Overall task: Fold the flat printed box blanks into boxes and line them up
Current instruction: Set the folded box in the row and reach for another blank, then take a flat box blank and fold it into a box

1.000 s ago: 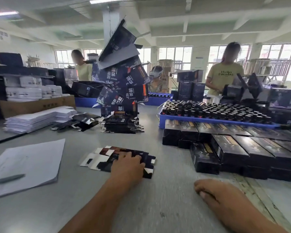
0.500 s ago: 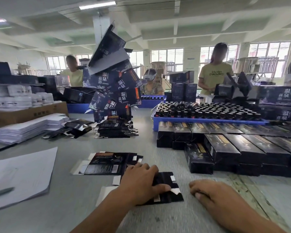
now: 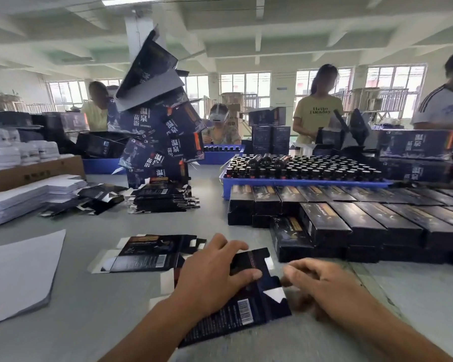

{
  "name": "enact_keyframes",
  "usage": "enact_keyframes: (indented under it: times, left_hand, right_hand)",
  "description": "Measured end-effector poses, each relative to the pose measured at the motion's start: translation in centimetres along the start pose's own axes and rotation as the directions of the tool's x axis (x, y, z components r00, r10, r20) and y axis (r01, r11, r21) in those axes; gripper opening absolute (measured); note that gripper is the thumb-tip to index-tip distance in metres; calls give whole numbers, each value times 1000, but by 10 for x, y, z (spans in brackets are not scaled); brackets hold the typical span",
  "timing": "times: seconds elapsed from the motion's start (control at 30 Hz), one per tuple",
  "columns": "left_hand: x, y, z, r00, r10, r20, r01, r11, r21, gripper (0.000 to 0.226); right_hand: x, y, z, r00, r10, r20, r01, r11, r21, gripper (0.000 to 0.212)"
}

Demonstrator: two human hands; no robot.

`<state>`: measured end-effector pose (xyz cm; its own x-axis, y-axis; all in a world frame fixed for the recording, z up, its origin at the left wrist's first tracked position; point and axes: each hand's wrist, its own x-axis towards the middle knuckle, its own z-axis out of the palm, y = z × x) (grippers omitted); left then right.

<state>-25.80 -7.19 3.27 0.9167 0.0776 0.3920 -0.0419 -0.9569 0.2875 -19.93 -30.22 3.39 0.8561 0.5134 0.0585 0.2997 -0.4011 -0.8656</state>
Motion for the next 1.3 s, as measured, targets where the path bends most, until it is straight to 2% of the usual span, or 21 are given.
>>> enact_keyframes:
  times: [0.07,0.17,0.23,0.37,0.5,0.63,0.8,0.97,1.07,1.23,1.3]
  left_hand:
    - [-3,7,0,998,51,-35,-51,999,3,65]
    - [-7,17,0,988,150,-46,-149,989,25,70]
    - [-10,20,-1,977,214,-9,-214,975,63,81]
    - [-13,19,1,962,255,99,-267,954,135,117]
    - [-10,19,4,965,231,123,-249,954,165,127]
    - [-11,20,1,964,248,97,-263,945,194,123]
    - [-11,22,-5,979,200,26,-201,965,168,111]
    - [-10,24,-7,946,280,-164,-232,936,263,94]
    - [-10,24,-5,933,298,-203,-249,939,237,85]
    - [-12,29,-6,915,342,-215,-295,929,222,76]
    - [-12,30,-5,904,364,-224,-310,919,242,77]
  right_hand:
    - [-3,-2,-1,999,2,47,-7,995,95,31]
    - [-5,-6,0,993,-5,114,-21,975,222,17]
    - [-3,-7,-1,998,0,70,-19,964,267,8]
    - [1,-8,-7,997,61,-51,-37,920,390,10]
    - [0,-8,-6,994,77,-74,-37,899,436,9]
    - [0,-8,-5,996,62,-70,-24,893,449,11]
    - [1,-7,-7,993,75,-88,-25,881,472,30]
    - [1,-6,-9,992,33,-118,33,853,520,19]
    - [0,-6,-9,990,4,-138,65,867,494,23]
    - [-2,-8,-5,985,-115,-128,154,918,366,9]
    - [-3,-11,-2,984,-143,-108,171,928,330,18]
